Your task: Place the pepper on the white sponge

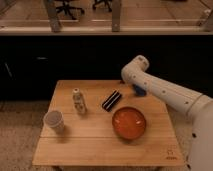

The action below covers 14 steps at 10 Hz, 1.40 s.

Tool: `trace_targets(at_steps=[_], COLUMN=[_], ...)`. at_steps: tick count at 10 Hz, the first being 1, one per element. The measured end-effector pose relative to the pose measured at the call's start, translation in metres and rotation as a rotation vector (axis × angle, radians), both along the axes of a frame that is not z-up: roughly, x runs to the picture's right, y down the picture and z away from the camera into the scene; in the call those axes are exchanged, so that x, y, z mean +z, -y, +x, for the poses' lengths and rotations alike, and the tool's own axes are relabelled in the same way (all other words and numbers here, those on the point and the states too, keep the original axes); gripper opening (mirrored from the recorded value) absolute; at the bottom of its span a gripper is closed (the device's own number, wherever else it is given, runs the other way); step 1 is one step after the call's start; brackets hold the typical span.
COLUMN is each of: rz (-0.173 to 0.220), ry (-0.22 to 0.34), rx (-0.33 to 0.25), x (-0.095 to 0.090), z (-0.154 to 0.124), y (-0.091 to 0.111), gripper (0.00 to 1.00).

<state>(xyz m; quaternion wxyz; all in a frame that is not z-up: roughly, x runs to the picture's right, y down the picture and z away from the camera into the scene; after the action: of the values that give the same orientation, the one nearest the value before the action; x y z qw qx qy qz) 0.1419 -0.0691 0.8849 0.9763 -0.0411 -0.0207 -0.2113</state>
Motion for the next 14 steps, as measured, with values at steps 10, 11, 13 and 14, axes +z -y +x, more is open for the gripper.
trace_targets(at_steps=[10,11,13,14], rz=[-0.007,-0.010,-0.019,-0.024], ry=[0.023,0.015,-0.008,-0.016], rx=[0.119,0.129,0.148,0.156], x=[0.024,0.026,0.030,0.032], z=[0.028,0.032,0.038,0.040], y=[-0.008,-0.008,-0.010,-0.011], gripper=[0.00,0.00,0.00,0.00])
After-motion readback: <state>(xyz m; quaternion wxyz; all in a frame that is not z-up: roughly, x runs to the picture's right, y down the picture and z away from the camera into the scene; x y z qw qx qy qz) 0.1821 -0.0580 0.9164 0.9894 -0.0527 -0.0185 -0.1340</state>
